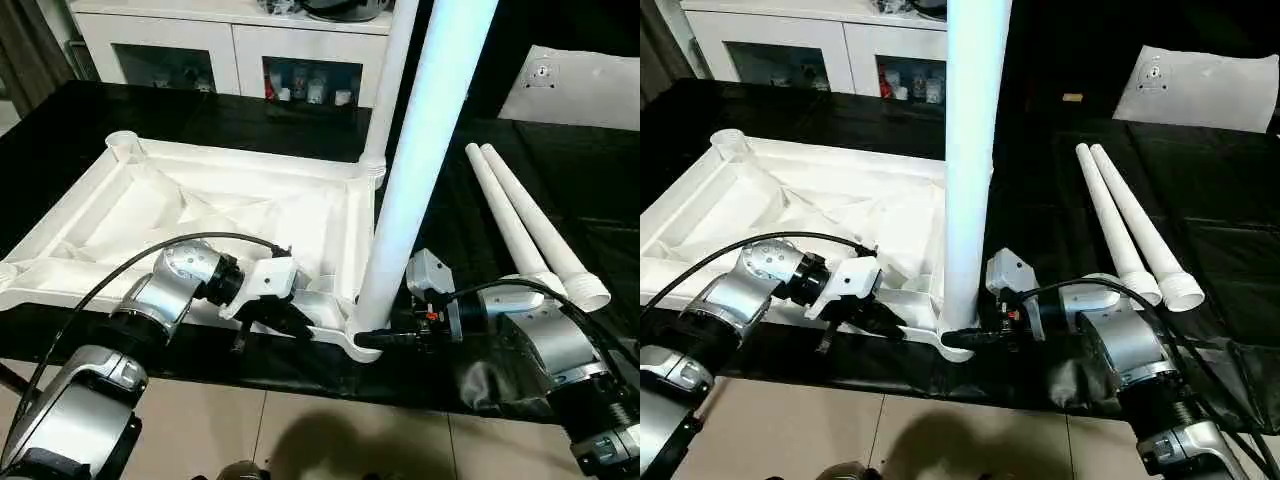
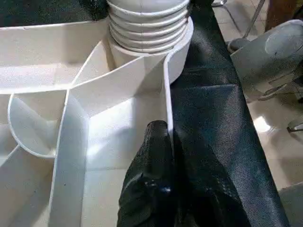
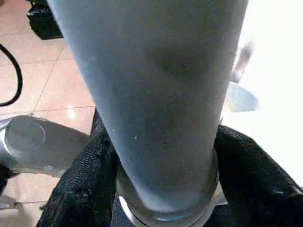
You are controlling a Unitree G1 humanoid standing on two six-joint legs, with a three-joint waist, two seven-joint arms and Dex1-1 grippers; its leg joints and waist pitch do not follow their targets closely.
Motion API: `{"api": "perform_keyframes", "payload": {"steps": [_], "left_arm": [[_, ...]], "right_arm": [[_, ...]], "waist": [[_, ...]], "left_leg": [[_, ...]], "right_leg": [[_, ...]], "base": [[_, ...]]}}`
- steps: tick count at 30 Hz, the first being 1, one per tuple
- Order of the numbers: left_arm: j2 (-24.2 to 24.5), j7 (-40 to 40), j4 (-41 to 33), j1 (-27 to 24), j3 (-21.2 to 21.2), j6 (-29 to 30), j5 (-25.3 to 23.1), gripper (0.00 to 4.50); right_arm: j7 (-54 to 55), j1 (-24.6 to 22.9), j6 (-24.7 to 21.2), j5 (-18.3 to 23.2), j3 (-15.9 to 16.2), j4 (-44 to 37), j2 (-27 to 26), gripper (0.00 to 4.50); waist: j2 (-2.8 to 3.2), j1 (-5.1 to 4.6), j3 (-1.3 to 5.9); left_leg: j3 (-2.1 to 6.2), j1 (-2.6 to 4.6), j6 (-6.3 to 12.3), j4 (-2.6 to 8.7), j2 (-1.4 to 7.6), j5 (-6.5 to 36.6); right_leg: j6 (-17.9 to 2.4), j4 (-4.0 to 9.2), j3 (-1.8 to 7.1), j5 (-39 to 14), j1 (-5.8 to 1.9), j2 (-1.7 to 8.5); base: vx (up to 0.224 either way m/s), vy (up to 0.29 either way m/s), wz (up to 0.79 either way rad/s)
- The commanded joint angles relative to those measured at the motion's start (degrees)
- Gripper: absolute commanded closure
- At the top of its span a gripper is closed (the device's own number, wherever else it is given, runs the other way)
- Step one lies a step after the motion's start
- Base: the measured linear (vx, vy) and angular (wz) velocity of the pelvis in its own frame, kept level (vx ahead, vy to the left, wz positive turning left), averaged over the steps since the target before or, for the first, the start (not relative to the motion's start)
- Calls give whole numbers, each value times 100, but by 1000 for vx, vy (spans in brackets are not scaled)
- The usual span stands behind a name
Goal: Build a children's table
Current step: Rotate leg to tighten
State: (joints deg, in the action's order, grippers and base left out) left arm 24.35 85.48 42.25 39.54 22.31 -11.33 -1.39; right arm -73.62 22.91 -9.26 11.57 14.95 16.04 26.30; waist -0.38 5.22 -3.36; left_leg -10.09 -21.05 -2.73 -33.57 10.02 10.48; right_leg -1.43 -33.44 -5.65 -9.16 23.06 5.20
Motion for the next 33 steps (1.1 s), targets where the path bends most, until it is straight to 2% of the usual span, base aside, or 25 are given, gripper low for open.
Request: {"api": "perform_keyframes", "payload": {"steps": [1,4,5,6,7,8,10,11,12,13,14,15,16,18,19,20,21,23,24,25,26,27,29,30,33], "left_arm": [[-28,161,76,44,149,-37,-140,450],[-173,-95,-5,-2,-63,375,57,450],[-173,-95,-5,-2,-63,375,57,450],[-330,-502,-34,-20,-227,652,136,450],[-330,-502,-34,-20,-227,652,136,450],[-538,-946,-117,-65,-417,964,265,450],[-674,-1232,-175,-99,-536,1152,346,450],[-921,-1679,-323,-175,-670,1435,436,450],[-1067,-1949,-393,-214,-732,1555,461,450],[-1196,-2193,-448,-245,-780,1647,469,450],[-1580,-2838,-552,-280,-890,1918,479,450],[-1889,-3360,-593,-279,-981,2131,473,450],[-1995,-3512,-621,-280,-1015,2209,454,450],[-2216,-3898,-672,-281,-1070,2281,372,450],[-2299,-4046,-705,-284,-1091,2320,335,450],[-2392,-4175,-758,-296,-1070,2336,275,450],[-2448,-4241,-802,-309,-1051,2350,235,450],[-2492,-4327,-960,-368,-969,2416,102,450],[-2470,-4385,-1033,-402,-921,2457,14,450],[-2422,-4414,-1066,-425,-869,2450,-77,450],[-2396,-4419,-1072,-433,-846,2437,-119,450],[-2343,-4442,-1085,-444,-822,2437,-173,450],[-2246,-4476,-1127,-474,-784,2448,-264,450],[-2083,-4453,-1122,-499,-735,2412,-382,450],[-1968,-4403,-1115,-520,-701,2375,-444,450]], "right_arm": [[-41,-38,-8,-29,82,-23,-19,187],[297,-190,-239,105,-34,-117,-218,187],[297,-190,-239,105,-34,-117,-218,188],[682,-291,-351,137,-147,-102,-423,188],[682,-291,-351,137,-147,-102,-423,188],[1204,-386,-414,98,-261,-38,-687,188],[1548,-445,-440,58,-329,8,-858,188],[2101,-484,-452,21,-461,136,-1168,188],[2422,-484,-475,24,-555,221,-1358,188],[2699,-477,-499,37,-643,300,-1528,188],[3442,-363,-563,77,-876,557,-1981,188],[3993,-221,-561,93,-1041,771,-2306,188],[4190,-164,-585,93,-1118,841,-2423,188],[4691,-9,-635,106,-1308,1039,-2669,189],[4895,48,-659,111,-1379,1106,-2763,189],[5001,117,-644,117,-1393,1164,-2865,189],[5043,152,-632,119,-1389,1185,-2925,190],[5187,198,-659,46,-1361,1171,-3069,191],[5263,213,-689,-8,-1399,1159,-3158,192],[5302,218,-715,-60,-1418,1144,-3213,192],[5315,219,-724,-84,-1421,1139,-3230,192],[5349,222,-739,-74,-1432,1151,-3255,192],[5405,212,-755,-49,-1427,1154,-3290,192],[5431,162,-743,-56,-1388,1110,-3289,192],[5455,127,-739,-45,-1381,1076,-3278,192]], "waist": [[-14,-16,334],[12,-9,329],[3,-22,324],[20,-13,303],[9,-32,297],[14,-47,294],[7,-95,269],[-4,-126,258],[9,-148,242],[0,-198,242],[6,-274,222],[-6,-295,216],[-21,-362,216],[-4,-394,222],[13,-392,236],[-3,-396,237],[-5,-401,244],[-1,-388,269],[9,-390,287],[-2,-413,301],[1,-433,304],[-14,-499,304],[-30,-515,333],[-31,-530,315],[-28,-552,303]], "left_leg": [[79,66,299,422,369,1299],[91,75,256,435,373,1392],[77,73,248,435,373,1396],[96,88,178,445,374,1539],[97,99,148,455,375,1641],[112,88,120,461,363,1695],[144,115,-8,477,341,1984],[150,111,-31,487,344,2014],[157,106,-54,496,352,2044],[176,121,-69,496,329,2208],[189,113,-113,508,339,2303],[196,124,-101,496,311,2369],[199,136,-72,466,278,2386],[184,117,58,446,254,2219],[176,112,120,443,246,2154],[167,104,147,448,252,2100],[167,65,190,466,249,1997],[151,48,247,471,275,1808],[149,14,275,476,294,1676],[147,-39,307,479,291,1567],[151,-55,312,486,295,1513],[143,-71,315,488,306,1468],[142,-49,350,463,304,1280],[121,-40,417,458,299,1212],[113,-38,426,464,305,1165]], "right_leg": [[-1172,367,337,-1575,-295,418],[-1165,375,334,-1692,-298,425],[-1169,383,342,-1683,-295,419],[-1145,421,337,-1907,-274,436],[-1112,430,338,-2038,-270,432],[-1081,433,332,-2157,-278,434],[-872,511,308,-2758,-253,443],[-769,527,317,-2919,-248,445],[-781,526,319,-2929,-233,446],[-707,576,286,-3143,-223,442],[-692,570,285,-3240,-207,446],[-617,613,255,-3419,-201,441],[-533,645,239,-3648,-190,449],[-450,680,254,-3709,-187,446],[-427,693,250,-3663,-186,432],[-424,695,259,-3600,-181,427],[-436,677,264,-3435,-199,416],[-516,624,296,-3019,-203,405],[-624,573,309,-2686,-224,406],[-690,544,305,-2418,-255,402],[-731,532,303,-2308,-264,404],[-779,514,310,-2050,-266,376],[-924,468,315,-1646,-294,396],[-1019,465,318,-1506,-288,385],[-1063,457,324,-1483,-300,378]], "base": [[0,0,0],[0,0,0],[0,0,0],[0,0,0],[0,0,0],[0,0,0],[0,0,0],[0,0,0],[0,0,0],[0,0,0],[0,0,0],[0,0,0],[0,0,0],[0,0,0],[0,0,0],[0,0,0],[0,0,0],[0,0,0],[0,0,0],[0,0,0],[0,0,0],[0,0,0],[29,-18,0],[0,0,0],[0,0,0]]}}
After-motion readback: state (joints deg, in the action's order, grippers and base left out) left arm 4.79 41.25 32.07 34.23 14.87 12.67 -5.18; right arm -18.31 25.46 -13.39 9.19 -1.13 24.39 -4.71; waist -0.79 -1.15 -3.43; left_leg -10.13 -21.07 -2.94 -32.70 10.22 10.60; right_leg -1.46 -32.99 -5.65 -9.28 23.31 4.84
